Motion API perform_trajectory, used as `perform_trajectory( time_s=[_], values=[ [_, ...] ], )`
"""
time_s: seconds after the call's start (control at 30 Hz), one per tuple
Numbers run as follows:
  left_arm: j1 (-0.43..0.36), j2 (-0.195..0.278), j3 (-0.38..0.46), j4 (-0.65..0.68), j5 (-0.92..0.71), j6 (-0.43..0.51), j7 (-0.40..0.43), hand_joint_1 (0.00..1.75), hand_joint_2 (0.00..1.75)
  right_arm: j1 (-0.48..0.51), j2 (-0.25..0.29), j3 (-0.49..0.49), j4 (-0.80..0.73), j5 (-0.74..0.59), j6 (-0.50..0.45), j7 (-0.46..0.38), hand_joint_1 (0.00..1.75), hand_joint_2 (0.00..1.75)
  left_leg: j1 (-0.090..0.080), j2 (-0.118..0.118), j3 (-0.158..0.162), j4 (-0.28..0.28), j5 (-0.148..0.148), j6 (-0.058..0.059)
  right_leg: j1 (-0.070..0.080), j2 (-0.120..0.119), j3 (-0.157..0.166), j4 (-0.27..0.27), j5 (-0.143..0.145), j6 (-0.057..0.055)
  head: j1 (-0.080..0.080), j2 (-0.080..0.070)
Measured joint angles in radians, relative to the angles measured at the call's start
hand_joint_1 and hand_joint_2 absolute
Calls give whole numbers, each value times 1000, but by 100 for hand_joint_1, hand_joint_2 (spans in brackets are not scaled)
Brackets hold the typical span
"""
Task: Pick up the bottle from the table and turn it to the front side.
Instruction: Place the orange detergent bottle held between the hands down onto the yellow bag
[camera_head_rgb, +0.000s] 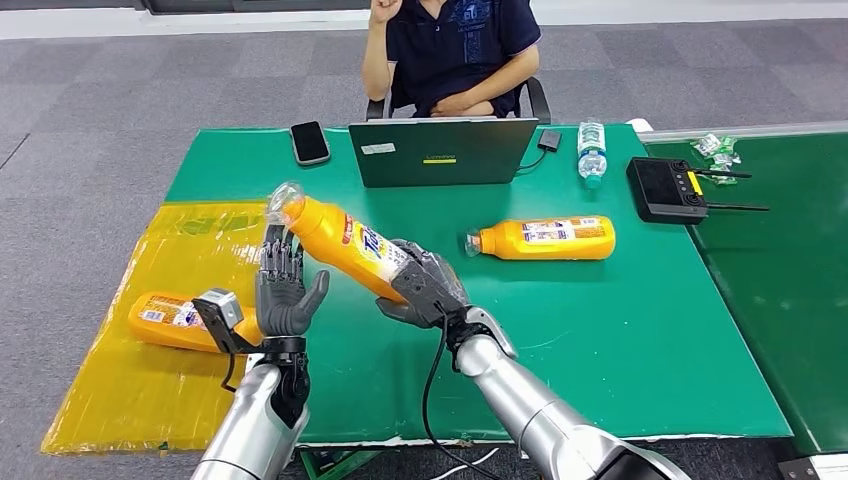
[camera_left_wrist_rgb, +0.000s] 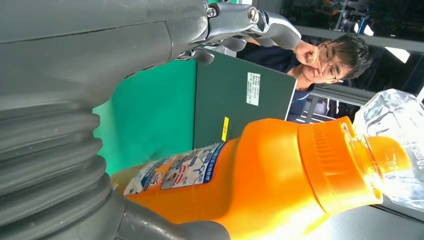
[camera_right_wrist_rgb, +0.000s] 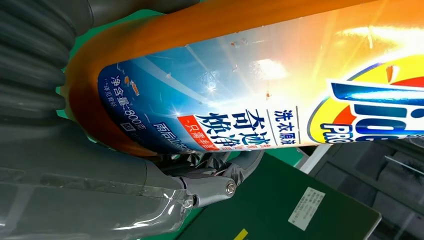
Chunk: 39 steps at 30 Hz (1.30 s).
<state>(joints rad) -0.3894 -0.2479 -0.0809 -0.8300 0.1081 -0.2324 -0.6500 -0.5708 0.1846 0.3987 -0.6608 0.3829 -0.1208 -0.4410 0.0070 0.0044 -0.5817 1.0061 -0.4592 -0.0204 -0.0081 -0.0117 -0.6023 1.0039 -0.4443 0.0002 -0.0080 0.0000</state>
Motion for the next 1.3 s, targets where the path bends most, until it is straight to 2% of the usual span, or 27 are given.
perform_trajectory(
  time_s=[0.4,0.73,1.13,1.17,1.27,1.3],
  values=[
    [-45,-10,1,8,1,1,0,0,175,36,37,-25,52,-41,41,-24,175,175,0,0,0,0,0,0,0,0,0,0,0,0,0,0],
    [-64,-14,1,24,16,-15,0,0,175,71,65,-26,79,-41,39,-24,175,175,0,0,0,0,0,0,0,0,0,0,0,0,0,0],
    [-91,-21,2,79,42,-54,0,0,175,76,73,-26,94,-42,34,-16,175,175,0,0,0,0,0,0,0,0,0,0,0,0,0,0],
    [-95,-23,2,92,45,-64,0,25,175,76,73,-26,94,-42,33,-13,175,175,0,0,0,0,0,0,0,0,0,0,0,0,0,0],
    [-108,-32,0,142,55,-101,0,154,175,71,75,-27,96,-41,29,-5,175,175,0,0,0,0,0,0,0,0,0,0,0,0,0,0],
    [-112,-34,-2,164,59,-118,0,173,175,67,75,-27,98,-41,27,-4,175,175,0,0,0,0,0,0,0,0,0,0,0,0,0,0]
  ],
)
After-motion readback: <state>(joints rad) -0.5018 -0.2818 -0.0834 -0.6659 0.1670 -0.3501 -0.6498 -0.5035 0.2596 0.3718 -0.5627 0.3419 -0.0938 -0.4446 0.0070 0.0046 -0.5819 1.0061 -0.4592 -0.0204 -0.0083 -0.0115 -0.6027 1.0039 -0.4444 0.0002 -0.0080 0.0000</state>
